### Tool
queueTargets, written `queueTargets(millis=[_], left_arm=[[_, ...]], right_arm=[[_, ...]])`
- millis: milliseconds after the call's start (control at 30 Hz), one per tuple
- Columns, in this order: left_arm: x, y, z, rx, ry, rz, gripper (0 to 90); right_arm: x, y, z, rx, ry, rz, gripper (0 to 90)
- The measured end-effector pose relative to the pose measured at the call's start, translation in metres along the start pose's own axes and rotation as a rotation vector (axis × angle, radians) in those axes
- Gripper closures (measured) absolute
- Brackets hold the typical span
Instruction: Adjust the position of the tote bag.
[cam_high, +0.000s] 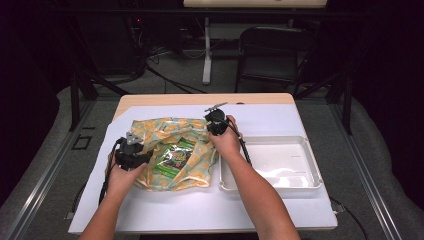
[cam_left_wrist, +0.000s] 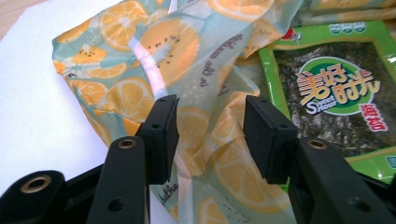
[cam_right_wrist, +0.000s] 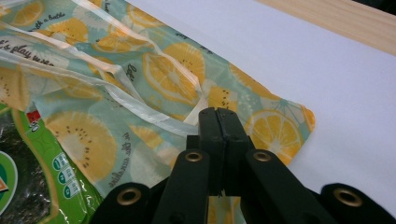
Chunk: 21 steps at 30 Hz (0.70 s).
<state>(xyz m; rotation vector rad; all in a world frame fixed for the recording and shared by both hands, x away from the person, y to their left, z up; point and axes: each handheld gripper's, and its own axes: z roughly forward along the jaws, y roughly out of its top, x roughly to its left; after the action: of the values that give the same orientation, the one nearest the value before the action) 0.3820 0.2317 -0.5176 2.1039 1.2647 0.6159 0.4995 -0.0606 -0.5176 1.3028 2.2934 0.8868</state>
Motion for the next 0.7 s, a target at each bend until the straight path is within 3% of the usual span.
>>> queueTargets(millis=[300,700], left_arm=[[-0.001,-0.002,0.012,0.050,0.015,0.019,58.6],[0.008,-0.010,0.021,0.084,0.032,-0.028,62.0]], right_arm=[[-0.007,-0.002,0.004,0.009,-0.009,0.026,90.0],[-0.010,-0.004,0.008,0.038,0.013,0.029,88.5]])
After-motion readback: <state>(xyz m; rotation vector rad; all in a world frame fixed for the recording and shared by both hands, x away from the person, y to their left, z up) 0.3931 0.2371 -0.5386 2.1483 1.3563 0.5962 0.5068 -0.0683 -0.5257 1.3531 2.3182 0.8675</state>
